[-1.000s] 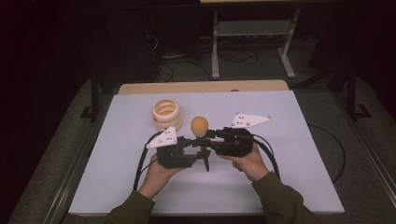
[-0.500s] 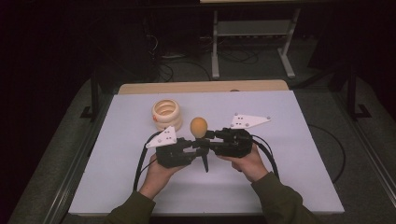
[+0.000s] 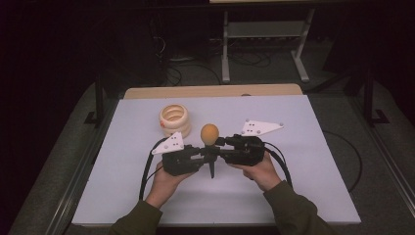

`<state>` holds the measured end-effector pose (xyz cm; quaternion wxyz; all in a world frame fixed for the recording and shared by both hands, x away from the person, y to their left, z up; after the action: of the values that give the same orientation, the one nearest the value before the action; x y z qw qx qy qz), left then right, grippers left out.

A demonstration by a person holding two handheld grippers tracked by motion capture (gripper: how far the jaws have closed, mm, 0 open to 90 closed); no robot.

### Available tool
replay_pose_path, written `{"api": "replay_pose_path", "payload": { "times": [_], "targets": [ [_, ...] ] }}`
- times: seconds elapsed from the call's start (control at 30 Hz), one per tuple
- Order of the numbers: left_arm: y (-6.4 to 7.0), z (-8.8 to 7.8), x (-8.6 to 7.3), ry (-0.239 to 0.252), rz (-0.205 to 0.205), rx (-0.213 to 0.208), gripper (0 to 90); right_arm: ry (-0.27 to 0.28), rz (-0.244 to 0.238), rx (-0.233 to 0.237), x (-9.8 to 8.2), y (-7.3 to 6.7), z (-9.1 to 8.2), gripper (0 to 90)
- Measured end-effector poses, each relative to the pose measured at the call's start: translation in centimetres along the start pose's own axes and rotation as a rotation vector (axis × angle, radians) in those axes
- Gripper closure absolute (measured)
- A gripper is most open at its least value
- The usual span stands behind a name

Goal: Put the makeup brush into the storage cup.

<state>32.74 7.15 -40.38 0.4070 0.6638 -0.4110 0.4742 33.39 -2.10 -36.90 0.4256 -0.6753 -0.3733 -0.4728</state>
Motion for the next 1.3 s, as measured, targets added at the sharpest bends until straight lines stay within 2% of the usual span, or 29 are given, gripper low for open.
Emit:
{"api": "replay_pose_path", "payload": {
  "times": [0.3,0.6,0.83,0.97,1.07,1.3],
  "targets": [
    [-0.1,-0.1,-0.1,-0.016,-0.004,0.011,71.9,-0.012,-0.008,-0.002,-0.1,0.0,0.1,60.7],
    [-0.3,-0.3,-0.1,-0.016,-0.017,0.023,71.9,-0.004,-0.010,-0.039,0.0,0.5,0.0,36.1],
    [-0.6,-0.8,0.0,-0.010,-0.019,0.031,71.9,-0.031,-0.002,-0.060,-0.4,0.9,0.0,16.4],
    [-0.7,-1.0,0.1,-0.003,-0.030,0.040,71.9,-0.049,-0.017,-0.066,-0.5,1.1,-0.2,11.3],
    [-0.8,-1.2,0.2,-0.002,-0.018,0.040,71.8,-0.069,-0.032,-0.107,-0.7,1.4,-0.6,8.6],
    [-0.8,-1.4,0.2,-0.001,-0.023,0.042,71.8,-0.110,-0.027,-0.156,-1.6,2.1,-2.0,0.2]
  ]
}}
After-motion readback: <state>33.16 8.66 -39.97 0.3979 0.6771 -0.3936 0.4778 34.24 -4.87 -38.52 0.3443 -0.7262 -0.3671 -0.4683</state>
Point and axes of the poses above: each handheld gripper's, and its own axes: z roughly forward along the jaws, x roughly out of its top, y roughly to its right, the point moved 8 cm from there along z, roughly forward along the jaws, and after that the axes turned 1 degree about y, right-handed, at the moved point
